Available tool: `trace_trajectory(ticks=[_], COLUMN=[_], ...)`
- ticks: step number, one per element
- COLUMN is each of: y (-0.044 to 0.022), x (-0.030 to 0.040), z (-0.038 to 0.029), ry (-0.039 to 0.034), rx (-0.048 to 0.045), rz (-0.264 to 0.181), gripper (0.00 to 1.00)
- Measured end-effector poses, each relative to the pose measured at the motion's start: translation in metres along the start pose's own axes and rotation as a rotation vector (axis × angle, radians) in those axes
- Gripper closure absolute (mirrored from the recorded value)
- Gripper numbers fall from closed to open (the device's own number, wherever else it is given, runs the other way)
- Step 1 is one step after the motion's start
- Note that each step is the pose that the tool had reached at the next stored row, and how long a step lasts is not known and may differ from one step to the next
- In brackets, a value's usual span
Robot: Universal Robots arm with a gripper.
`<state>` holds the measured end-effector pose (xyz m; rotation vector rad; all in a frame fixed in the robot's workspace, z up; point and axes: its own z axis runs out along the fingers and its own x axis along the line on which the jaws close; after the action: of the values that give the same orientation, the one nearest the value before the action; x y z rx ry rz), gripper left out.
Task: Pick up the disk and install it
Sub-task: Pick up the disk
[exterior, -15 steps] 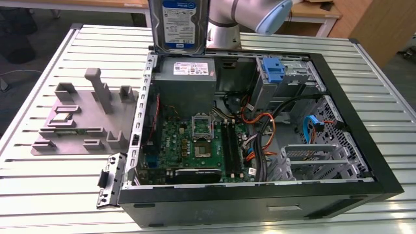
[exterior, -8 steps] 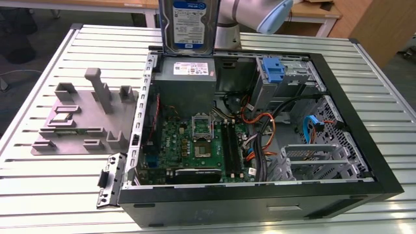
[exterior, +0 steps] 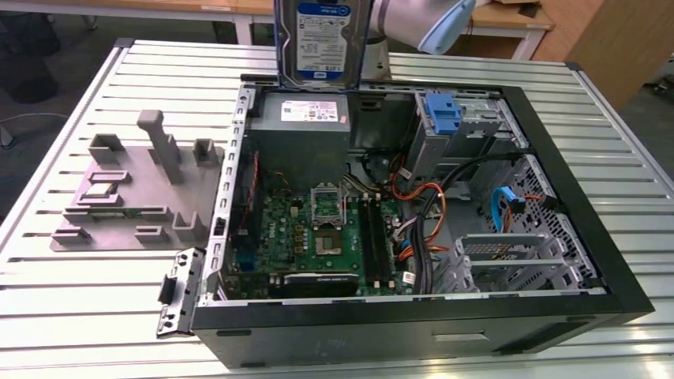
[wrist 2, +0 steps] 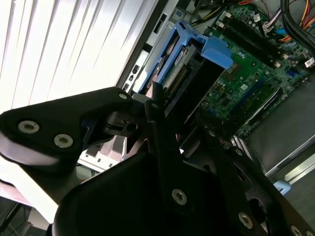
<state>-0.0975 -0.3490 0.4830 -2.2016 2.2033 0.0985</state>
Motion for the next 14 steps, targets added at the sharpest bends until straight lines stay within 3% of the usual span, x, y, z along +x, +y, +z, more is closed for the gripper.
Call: trace_trajectory(ticks=[8,9,14], y=[-0.0025,-0.0085,-0.0182], x=[-0.0001,0.0000,0.0000], z=[-0.0001,-0.0002,-0.0006], ry=[0.0001,0.0000,0.0002], rx=[-0.0001,0.0000,-0.0002], rz=[0.000,0.000,0.000], gripper=[0.65,0.65,0.65])
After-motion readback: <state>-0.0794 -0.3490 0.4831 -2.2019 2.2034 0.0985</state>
